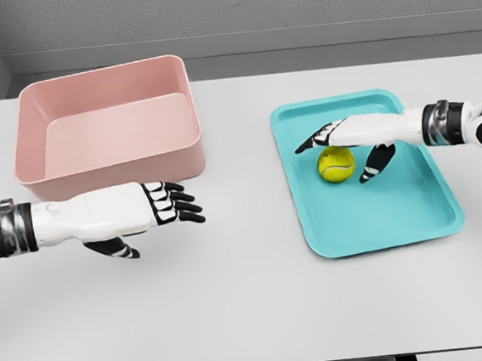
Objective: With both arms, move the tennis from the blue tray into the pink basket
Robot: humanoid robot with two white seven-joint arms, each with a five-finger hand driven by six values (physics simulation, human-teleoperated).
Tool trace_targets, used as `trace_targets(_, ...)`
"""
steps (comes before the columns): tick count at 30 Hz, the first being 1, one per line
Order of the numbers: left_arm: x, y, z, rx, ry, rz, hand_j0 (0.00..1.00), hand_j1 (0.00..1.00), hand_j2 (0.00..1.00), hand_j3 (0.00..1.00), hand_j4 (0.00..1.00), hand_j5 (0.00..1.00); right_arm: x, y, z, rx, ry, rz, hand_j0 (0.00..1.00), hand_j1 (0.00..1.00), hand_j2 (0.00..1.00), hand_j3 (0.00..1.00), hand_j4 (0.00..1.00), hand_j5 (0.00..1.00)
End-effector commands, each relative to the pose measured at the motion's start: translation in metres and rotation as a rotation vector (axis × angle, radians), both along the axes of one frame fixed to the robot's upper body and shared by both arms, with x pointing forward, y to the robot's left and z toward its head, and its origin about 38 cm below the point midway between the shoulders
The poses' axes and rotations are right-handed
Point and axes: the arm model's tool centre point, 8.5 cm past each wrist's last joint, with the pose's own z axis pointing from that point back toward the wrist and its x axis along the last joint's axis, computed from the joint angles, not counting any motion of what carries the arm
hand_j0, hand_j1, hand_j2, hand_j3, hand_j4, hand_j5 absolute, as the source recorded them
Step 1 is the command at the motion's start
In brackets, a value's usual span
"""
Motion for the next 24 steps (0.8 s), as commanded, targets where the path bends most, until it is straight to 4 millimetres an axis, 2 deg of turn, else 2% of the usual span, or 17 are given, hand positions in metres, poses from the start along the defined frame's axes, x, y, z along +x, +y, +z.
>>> trace_targets(1, -0.0002, 0.001, 0.0, 0.0, 0.005, 0.003, 1.0, 1.0, 1.0, 1.0, 1.0, 1.0, 0.0016, -0.0008, -0.0049, -0.004, 0.012, -0.011, 1.0, 1.0, 1.0, 1.0, 1.0, 1.0)
trace_targets(5, 0.0001, 0.001, 0.0006, -0.001, 0.005, 0.003, 1.0, 1.0, 1.0, 1.0, 1.0, 1.0, 0.0034, -0.0025, -0.0058, -0.008, 0.014, -0.018, 0.99, 0.99, 0.99, 0.99, 0.99, 0.99)
trace_targets(10, -0.0002, 0.0024, 0.0004, 0.003, 0.006, 0.005, 1.0, 1.0, 1.0, 1.0, 1.0, 1.0, 0.0039, 0.0058, -0.0095, -0.011, 0.022, -0.003, 0.94, 0.94, 0.94, 0.94, 0.94, 0.94)
trace_targets(24, 0.0, 0.0044, 0.0013, 0.007, 0.005, 0.008, 1.0, 1.0, 1.0, 1.0, 1.0, 1.0, 0.0046, 0.0008, -0.0148, -0.023, 0.034, -0.014, 0.85, 0.85, 0.85, 0.85, 0.85, 0.85)
